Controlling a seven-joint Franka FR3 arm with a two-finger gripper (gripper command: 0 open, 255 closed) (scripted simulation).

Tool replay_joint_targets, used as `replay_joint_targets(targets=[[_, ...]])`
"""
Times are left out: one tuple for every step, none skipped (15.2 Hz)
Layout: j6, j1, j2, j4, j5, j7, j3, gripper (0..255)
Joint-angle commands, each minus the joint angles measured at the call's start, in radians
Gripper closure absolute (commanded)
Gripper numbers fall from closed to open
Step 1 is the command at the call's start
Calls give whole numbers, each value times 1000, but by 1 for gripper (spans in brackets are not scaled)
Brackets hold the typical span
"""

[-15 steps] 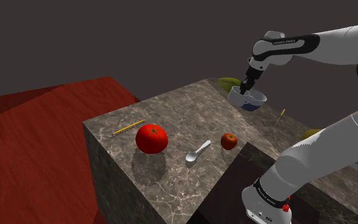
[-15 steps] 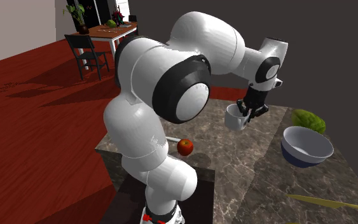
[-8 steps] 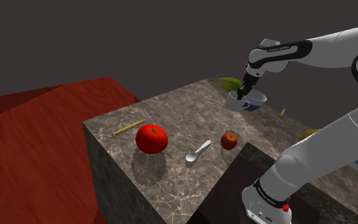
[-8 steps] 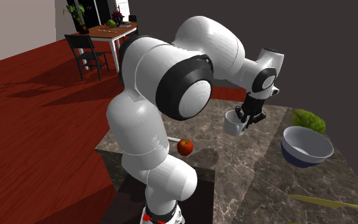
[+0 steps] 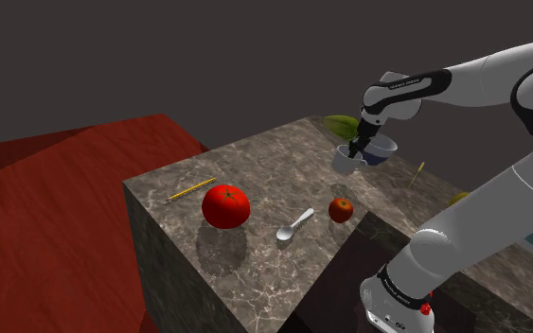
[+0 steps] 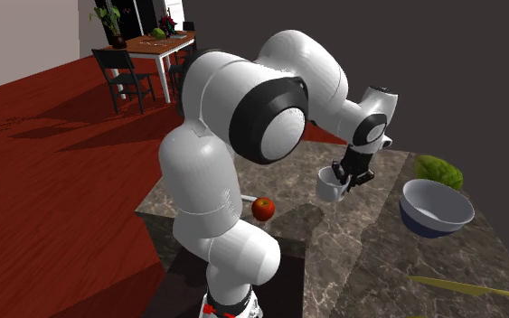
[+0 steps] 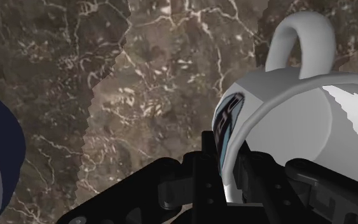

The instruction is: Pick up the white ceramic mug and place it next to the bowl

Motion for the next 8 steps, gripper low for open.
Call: replay_joint_targets(targets=[[28,2,16,-12,7,-5,-2,255],[42,2,25,-19,11,-8,-3,255],[56,3,33,-25,14,-11,-5,255],[70,3,42,-31,18,-15,-6,255],[85,4,50,-37,23,-19,-7,255],[99,4,60,-43,27,-22,-8,255],[115,5,71,-50,33,-27,-10,255],[115,5,71,-50,33,-27,-10,255]])
